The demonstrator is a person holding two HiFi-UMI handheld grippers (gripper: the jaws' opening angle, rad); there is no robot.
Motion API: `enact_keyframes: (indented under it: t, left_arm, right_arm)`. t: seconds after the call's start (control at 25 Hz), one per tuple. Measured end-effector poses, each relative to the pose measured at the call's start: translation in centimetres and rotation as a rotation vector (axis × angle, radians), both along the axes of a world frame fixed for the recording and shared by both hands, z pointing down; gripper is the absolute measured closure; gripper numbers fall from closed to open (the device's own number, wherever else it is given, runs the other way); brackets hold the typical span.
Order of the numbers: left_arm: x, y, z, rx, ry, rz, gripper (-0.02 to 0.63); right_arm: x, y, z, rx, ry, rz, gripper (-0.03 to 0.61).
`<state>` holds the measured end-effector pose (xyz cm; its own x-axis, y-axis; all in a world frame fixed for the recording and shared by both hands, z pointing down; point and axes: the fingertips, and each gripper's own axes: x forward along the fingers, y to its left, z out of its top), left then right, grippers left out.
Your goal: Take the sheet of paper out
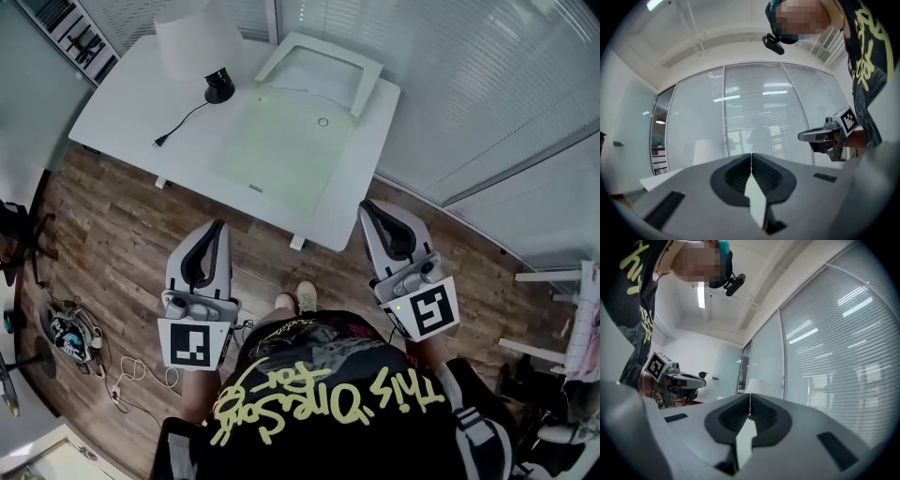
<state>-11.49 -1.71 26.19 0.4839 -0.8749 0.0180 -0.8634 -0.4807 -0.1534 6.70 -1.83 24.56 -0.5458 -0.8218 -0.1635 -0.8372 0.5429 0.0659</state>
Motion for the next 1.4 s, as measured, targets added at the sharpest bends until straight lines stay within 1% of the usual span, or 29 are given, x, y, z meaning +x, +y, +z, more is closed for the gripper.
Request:
enact_keyframes:
  t: [0.24, 0.52, 0.6, 0.76, 0.88, 0.96, 1.04, 1.12, 1.24, 1.4]
  left_arm:
    - [0.2, -0.4, -0.2, -0.004, -0.001, 0.013, 0.604]
    - [0.4, -0.6, -0.1, -0.008, -0.013, 0.001, 0.604]
    - [0.6, -0.8, -0.1, -0.009, -0.022, -0.007, 0.604]
    - [0.8, -1.1, -0.2, 0.0, -0.015, -0.036, 0.604]
    - [0.9, -1.0, 0.4, -0.017, -0.03, -0.052, 0.604]
    - [0.6, -1.1, 0.5, -0.025, -0.044, -0.061, 0.604]
    - [0.2, -1.5, 0.3, -0.016, -0.037, -0.065, 0.604]
    - [0.0, -1.9, 0.1, -0.005, -0.028, -0.058, 0.604]
    - [0.1, -2.9, 0.3, -0.001, -0.05, -0.037, 0.604]
    - [0.3, -4.8, 0.2, 0.004, -0.049, 0.0, 0.604]
  right_arm:
    - [-0.4, 0.0, 0.0, -0.004, 0.016, 0.0, 0.569]
    - [0.0, -0.5, 0.2, -0.004, 0.008, -0.007, 0.571]
    - [0.3, -0.8, 0.3, -0.005, 0.006, -0.014, 0.571]
    - [0.5, -1.6, 0.8, -0.018, 0.005, -0.042, 0.569]
    - [0.4, -2.2, 1.2, -0.029, -0.005, -0.06, 0.569]
    - [0.3, -2.5, 1.2, -0.03, -0.011, -0.069, 0.57]
    - [0.1, -2.8, 1.2, -0.027, -0.005, -0.069, 0.569]
    - [-0.1, -3.0, 1.2, -0.023, -0.005, -0.061, 0.57]
    - [-0.2, -3.4, 1.4, -0.024, -0.008, -0.046, 0.569]
    - [0.3, -4.3, 1.7, -0.028, 0.004, -0.003, 0.569]
